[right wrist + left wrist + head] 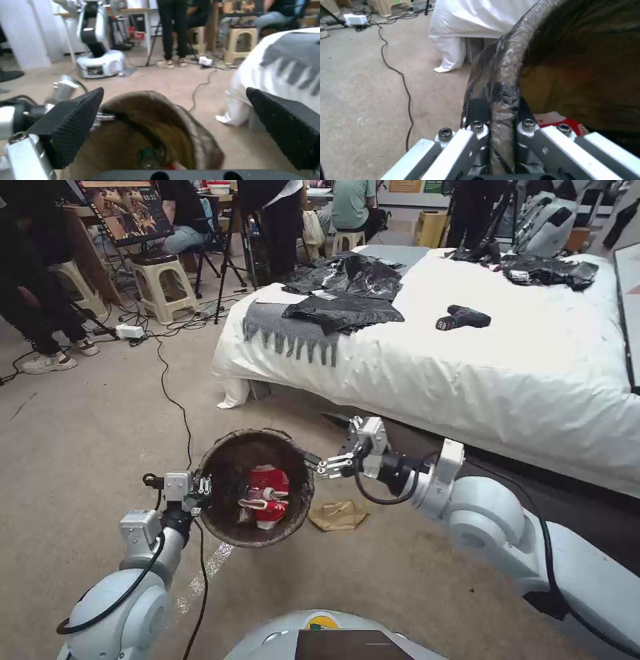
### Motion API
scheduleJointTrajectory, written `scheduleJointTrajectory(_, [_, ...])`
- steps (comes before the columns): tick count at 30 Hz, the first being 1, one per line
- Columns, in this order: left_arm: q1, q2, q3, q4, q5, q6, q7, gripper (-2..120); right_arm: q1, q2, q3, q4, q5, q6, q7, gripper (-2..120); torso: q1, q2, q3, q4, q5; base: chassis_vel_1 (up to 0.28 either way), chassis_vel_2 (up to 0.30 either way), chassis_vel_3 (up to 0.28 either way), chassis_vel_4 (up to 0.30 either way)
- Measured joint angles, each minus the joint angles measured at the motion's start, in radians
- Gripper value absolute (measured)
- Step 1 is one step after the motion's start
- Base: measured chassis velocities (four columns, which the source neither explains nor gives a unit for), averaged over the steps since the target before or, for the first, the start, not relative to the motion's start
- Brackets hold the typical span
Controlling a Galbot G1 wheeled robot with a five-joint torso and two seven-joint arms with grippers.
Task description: Pick up the trash bin, then pick up the garbage from the floor and place it into the trash bin.
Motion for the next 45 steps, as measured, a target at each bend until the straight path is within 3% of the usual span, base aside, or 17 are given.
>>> scheduleJointTrajectory(14, [0.013,-0.012,-0.026,-0.021,-0.002,-0.003,-0.006,3,-0.063,-0.014,0.071,-0.151,-0.021,0.042,-0.044,100,0.000,0.000,0.000,0.0004,-0.0002,0.000,0.000,0.000,0.000])
scheduleJointTrajectory(22, [0.014,-0.009,-0.031,-0.022,-0.005,-0.003,-0.008,3,-0.081,0.002,0.078,-0.319,-0.070,0.085,-0.156,100,0.000,0.000,0.000,0.0003,0.0000,0.000,0.000,0.000,0.000])
scheduleJointTrajectory(37, [0.013,-0.005,-0.032,-0.023,-0.008,-0.003,-0.009,3,-0.034,0.045,-0.008,-0.649,-0.155,0.168,-0.313,100,0.000,0.000,0.000,0.0003,0.0000,0.000,0.000,0.000,0.000])
scheduleJointTrajectory(45, [0.011,-0.001,-0.028,-0.020,-0.008,-0.002,-0.009,3,-0.017,0.080,-0.025,-0.763,-0.186,0.173,-0.340,100,0.000,0.000,0.000,0.0003,-0.0001,0.000,0.000,0.000,0.000])
